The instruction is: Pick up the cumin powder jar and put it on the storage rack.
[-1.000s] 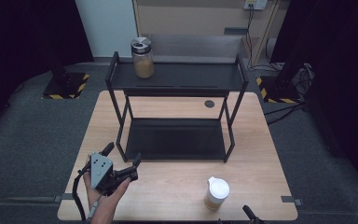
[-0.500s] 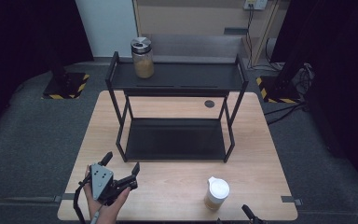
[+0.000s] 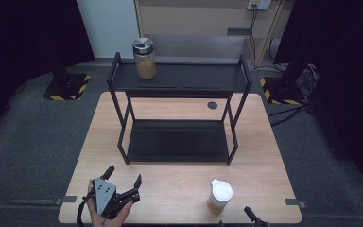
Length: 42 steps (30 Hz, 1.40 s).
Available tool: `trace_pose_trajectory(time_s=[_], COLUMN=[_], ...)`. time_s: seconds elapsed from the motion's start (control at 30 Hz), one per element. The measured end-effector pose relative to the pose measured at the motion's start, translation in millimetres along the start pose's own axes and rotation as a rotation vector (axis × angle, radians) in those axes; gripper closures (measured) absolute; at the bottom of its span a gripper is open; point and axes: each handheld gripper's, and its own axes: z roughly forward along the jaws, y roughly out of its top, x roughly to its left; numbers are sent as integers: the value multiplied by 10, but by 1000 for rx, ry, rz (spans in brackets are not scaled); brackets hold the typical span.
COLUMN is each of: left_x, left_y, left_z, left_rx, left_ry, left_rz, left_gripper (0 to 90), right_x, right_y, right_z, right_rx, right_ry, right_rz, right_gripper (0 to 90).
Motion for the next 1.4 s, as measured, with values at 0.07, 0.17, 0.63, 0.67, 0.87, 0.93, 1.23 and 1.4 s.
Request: trace_pose_trajectory(time_s=[0.07, 0.17, 0.63, 0.67, 0.87, 0.93, 1.23, 1.4], left_x=[-18, -38, -101, -102, -108, -111, -136, -149], left_y=[-43, -103, -210, -211, -244, -251, -264, -271], left_z=[-26, -64, -237, -252, -306, -317, -358, -371], left_rx=[-3, -5, -46, -46, -48, -50, -55, -55], left_ry=[10, 17, 64, 69, 95, 103, 113, 116], left_rz=[5, 6, 17, 11, -8, -16, -29, -32], left_gripper=[53, 53, 53, 53, 53, 53, 56, 56], right_x=[-1, 1, -1, -1, -3, -4, -12, -5], right_y=[-2, -5, -26, -28, -46, -49, -57, -65], right_z=[0, 1, 31, 32, 45, 55, 74, 90], right_rx=[-2, -5, -14, -15, -20, -21, -22, -18], right_ry=[0, -1, -2, -2, 2, 3, 10, 18], right_rz=[2, 2, 4, 5, 8, 9, 16, 15], right_gripper=[7, 7, 7, 7, 7, 7, 7, 6])
